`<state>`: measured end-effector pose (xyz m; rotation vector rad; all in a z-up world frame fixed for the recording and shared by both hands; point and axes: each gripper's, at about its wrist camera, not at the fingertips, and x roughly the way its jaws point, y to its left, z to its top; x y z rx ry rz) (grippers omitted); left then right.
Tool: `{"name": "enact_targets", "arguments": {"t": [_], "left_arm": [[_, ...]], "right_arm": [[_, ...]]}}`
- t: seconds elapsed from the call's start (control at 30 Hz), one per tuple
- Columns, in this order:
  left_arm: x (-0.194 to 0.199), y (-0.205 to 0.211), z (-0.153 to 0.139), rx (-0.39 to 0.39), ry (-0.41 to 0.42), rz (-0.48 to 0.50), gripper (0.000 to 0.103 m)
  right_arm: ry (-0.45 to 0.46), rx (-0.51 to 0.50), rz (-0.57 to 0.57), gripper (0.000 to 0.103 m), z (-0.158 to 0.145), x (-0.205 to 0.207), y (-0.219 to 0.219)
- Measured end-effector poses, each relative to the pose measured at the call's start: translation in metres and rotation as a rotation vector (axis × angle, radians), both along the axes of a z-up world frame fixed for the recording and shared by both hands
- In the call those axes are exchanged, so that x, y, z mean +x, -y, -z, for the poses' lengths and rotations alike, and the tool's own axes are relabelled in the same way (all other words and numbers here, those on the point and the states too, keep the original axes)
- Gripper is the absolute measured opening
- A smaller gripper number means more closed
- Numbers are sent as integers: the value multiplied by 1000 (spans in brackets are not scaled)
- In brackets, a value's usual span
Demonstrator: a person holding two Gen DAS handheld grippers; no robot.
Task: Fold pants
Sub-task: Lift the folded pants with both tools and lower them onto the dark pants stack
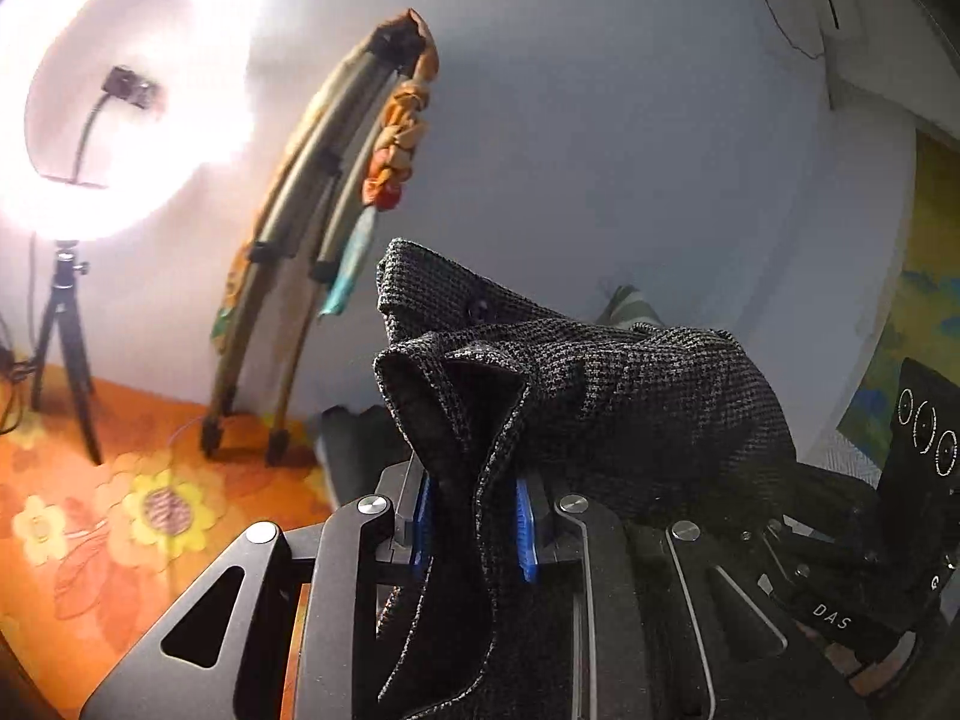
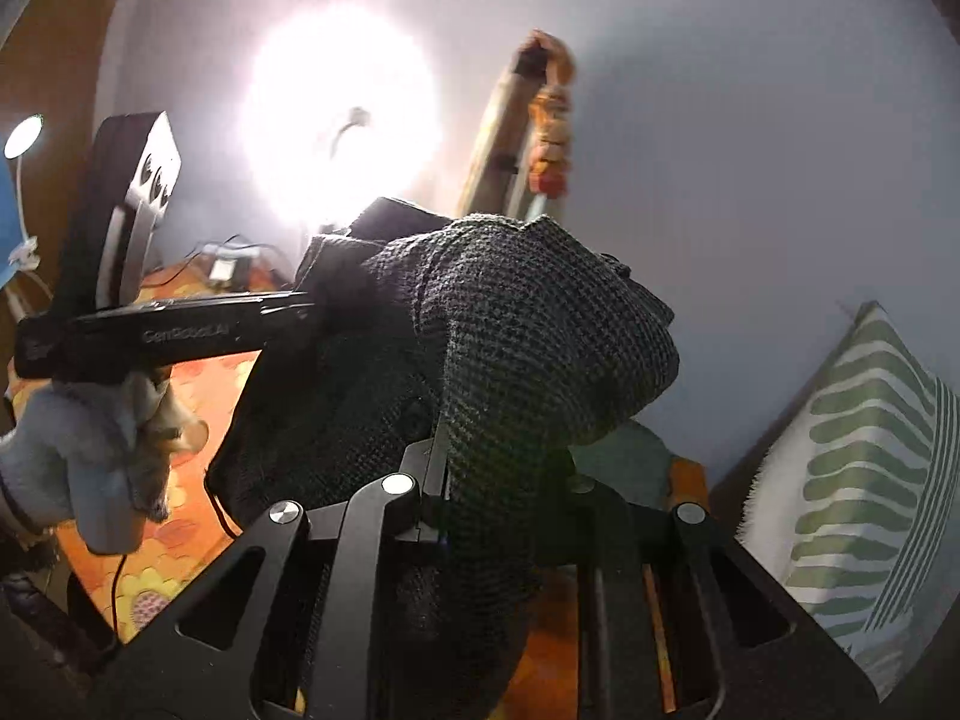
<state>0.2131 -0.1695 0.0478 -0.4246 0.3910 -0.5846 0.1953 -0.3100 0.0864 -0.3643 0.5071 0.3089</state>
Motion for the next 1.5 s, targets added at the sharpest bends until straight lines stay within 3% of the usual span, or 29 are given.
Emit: {"name": "enact_targets", "arguments": {"t": [0.4,0.87,0.97,1.0,1.03,1.27,1.4,1.5], "left_arm": [[73,58,26,49,-25,-8,19],[153,114,89,148,-140,-35,18],[167,124,101,186,-193,-39,19],[172,125,105,188,-225,-43,22],[177,124,108,188,-255,-51,24],[164,110,101,211,-271,-71,35],[158,98,87,222,-229,-111,35],[153,105,69,255,-157,-117,35]], "right_arm": [[-42,23,2,17,30,96,65],[-169,40,1,18,115,204,139],[-237,46,46,34,134,230,155],[-255,36,96,49,142,239,162],[-261,26,133,54,146,244,166],[-169,36,271,60,132,218,195],[-117,169,221,60,114,192,199],[-127,190,187,60,115,195,188]]}}
